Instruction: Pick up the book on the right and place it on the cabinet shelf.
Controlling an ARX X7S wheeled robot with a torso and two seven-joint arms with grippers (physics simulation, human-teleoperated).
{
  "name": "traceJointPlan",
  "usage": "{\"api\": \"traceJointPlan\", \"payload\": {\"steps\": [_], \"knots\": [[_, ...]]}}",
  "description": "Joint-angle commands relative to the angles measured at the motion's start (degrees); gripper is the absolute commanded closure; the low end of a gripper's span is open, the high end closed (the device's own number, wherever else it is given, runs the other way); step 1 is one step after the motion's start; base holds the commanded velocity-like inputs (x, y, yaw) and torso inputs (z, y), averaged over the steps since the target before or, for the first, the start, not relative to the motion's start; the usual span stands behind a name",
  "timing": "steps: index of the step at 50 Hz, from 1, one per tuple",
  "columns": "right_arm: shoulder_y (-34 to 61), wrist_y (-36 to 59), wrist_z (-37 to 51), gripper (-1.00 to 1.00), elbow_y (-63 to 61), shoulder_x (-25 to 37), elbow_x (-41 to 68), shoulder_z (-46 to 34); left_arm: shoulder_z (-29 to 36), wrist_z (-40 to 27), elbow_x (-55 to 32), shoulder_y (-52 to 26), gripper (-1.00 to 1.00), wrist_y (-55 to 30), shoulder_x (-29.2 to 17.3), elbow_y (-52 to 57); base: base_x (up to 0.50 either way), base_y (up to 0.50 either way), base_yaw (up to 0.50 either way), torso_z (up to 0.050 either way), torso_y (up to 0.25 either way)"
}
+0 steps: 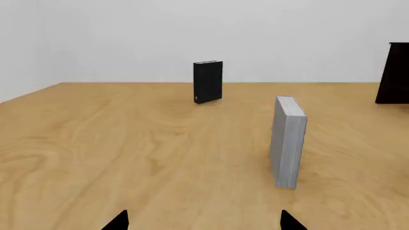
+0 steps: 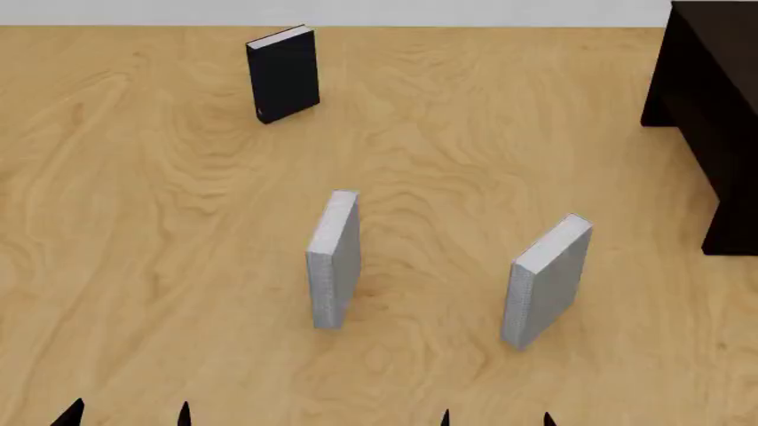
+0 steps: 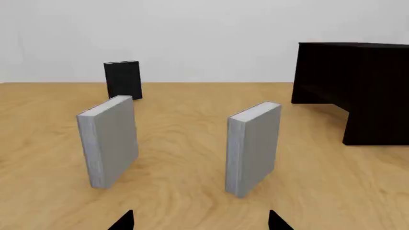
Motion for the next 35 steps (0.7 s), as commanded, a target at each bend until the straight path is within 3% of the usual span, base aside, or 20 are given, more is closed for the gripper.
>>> {"api": "traceJointPlan", "payload": {"steps": [1, 5, 8, 9, 15, 17, 35], "knots": [[0.2, -0.8, 1.9, -1.00, 0.9, 1.6, 1.6, -2.0, 1.2, -1.2, -1.0, -0.1, -1.00, 0.2, -1.0, -0.2, 0.00, 0.00, 0.00, 0.000, 0.000], [-0.7, 1.8, 2.9, -1.00, -2.1, 2.1, 2.2, -3.0, 2.4, -2.5, -0.1, 1.9, -1.00, 5.0, -2.2, 2.8, 0.00, 0.00, 0.00, 0.009, 0.002], [-1.1, 5.1, 2.3, -1.00, -4.8, 2.7, 4.0, -3.4, 2.5, -1.2, -4.2, 2.5, -1.00, -0.9, -2.6, 5.9, 0.00, 0.00, 0.00, 0.050, 0.037], [-1.1, 5.3, 3.0, -1.00, -5.3, 3.0, 3.0, -3.9, 2.6, -1.8, -3.6, 2.6, -1.00, 2.3, -2.6, 3.8, 0.00, 0.00, 0.00, 0.050, 0.037], [-1.0, 8.8, 5.4, -1.00, -9.3, 3.5, 2.7, -4.1, 3.4, -2.8, -4.3, 3.1, -1.00, 1.8, -3.0, 4.7, 0.00, 0.00, 0.00, 0.050, 0.038], [-0.8, 9.1, 5.7, -1.00, -9.6, 3.7, 2.5, -4.4, 4.0, -1.0, -7.3, 3.6, -1.00, -3.8, -4.0, 9.3, 0.00, 0.00, 0.00, 0.050, 0.038], [-0.5, 9.5, 9.0, -1.00, -12.6, 5.5, 2.3, -4.9, 4.6, -4.3, -7.4, 4.1, -1.00, -5.7, -5.7, 13.8, 0.00, 0.00, 0.00, 0.050, 0.037]]}}
